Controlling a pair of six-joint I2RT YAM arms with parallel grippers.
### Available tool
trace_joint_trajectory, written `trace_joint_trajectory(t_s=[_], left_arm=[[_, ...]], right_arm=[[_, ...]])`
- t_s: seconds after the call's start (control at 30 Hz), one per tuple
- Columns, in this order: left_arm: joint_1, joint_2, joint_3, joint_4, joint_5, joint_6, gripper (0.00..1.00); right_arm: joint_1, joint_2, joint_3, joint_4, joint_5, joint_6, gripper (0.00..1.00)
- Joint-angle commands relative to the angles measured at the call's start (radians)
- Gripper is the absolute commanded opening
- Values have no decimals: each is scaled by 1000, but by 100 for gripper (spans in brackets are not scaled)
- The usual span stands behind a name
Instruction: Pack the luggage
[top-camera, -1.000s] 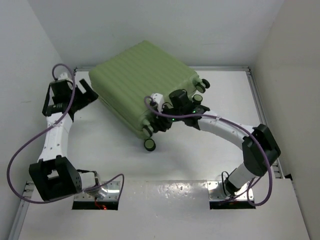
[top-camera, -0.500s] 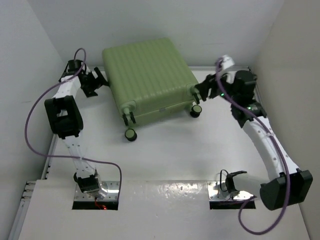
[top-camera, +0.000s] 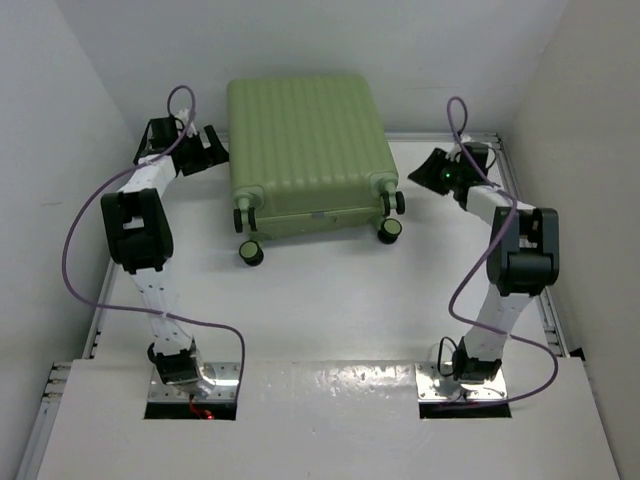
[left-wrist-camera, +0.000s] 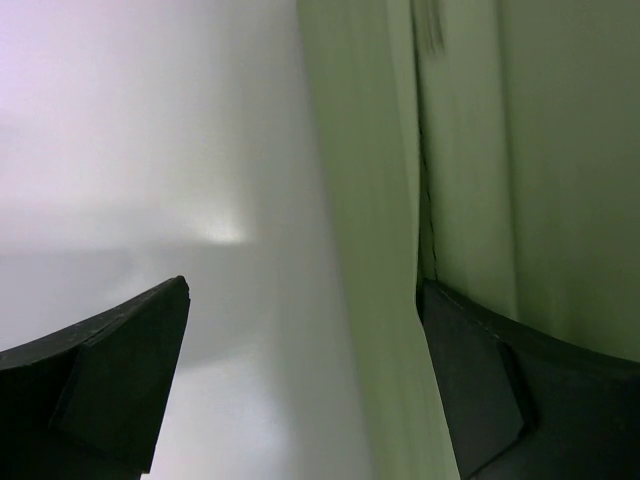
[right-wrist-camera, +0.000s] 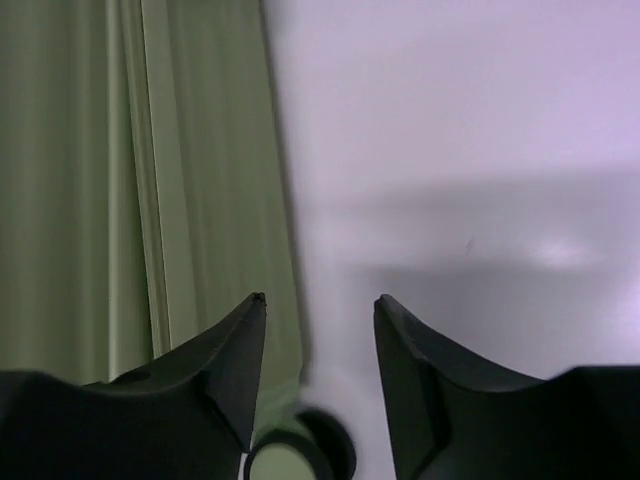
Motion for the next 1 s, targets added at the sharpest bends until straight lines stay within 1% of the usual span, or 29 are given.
trace_joint_trajectory(t_s=[0.0,0.07,0.1,0.13,0.17,0.2,0.23,0.27,0.3,0.33,0.43,0.47,0.5,0.53,0.6,0.63,0.7,0.73,0.77,0.9,0.97], left_arm=[[-25,-133,-140,-83,-16,116,99],[-25,-182,-192,-83,-39,129,99],[-25,-230,-244,-60,-48,129,99],[-25,-257,-272,-47,-74,129,99],[-34,-280,-298,-31,-84,129,99],[-35,-298,-317,-31,-94,129,99],[-56,-327,-327,-31,-95,153,99],[-67,-341,-340,-31,-145,162,99],[-79,-355,-349,-43,-166,176,99],[-99,-389,-379,-43,-209,185,99],[-111,-426,-442,-22,-243,196,99],[-111,-439,-452,-22,-243,196,99],[-111,-440,-452,-22,-243,196,99],[-111,-449,-465,-22,-243,196,99],[-101,-458,-475,-22,-243,187,99],[-91,-470,-487,-13,-243,187,99],[-91,-482,-499,-13,-233,175,99],[-82,-498,-511,-13,-233,166,99],[-82,-507,-527,-13,-233,166,99],[-71,-547,-579,9,-242,166,99],[-62,-562,-597,20,-251,166,99]], right_arm=[[44,-69,26,-3,-122,-47,49],[34,-132,62,-74,-148,-78,55],[17,-169,81,-232,-154,-121,57],[14,-207,101,-286,-150,-175,58],[9,-220,163,-338,-135,-224,59],[6,-253,194,-496,-106,-247,61],[3,-270,222,-546,-86,-319,61],[4,-283,289,-592,-55,-337,61],[7,-286,364,-736,-50,-354,61],[12,-280,477,-815,-65,-386,62],[62,-234,608,-977,-101,-446,65],[125,-222,663,-1049,-101,-462,69],[125,-208,706,-1123,-93,-483,69],[179,-185,719,-1148,-63,-486,72],[211,-172,704,-1188,16,-497,73],[252,-177,690,-1182,33,-499,75],[280,-178,658,-1179,111,-502,76],[293,-178,647,-1174,122,-502,79],[300,-172,620,-1173,176,-481,80],[340,-142,607,-1174,275,-477,84],[362,-128,589,-1157,309,-477,84]])
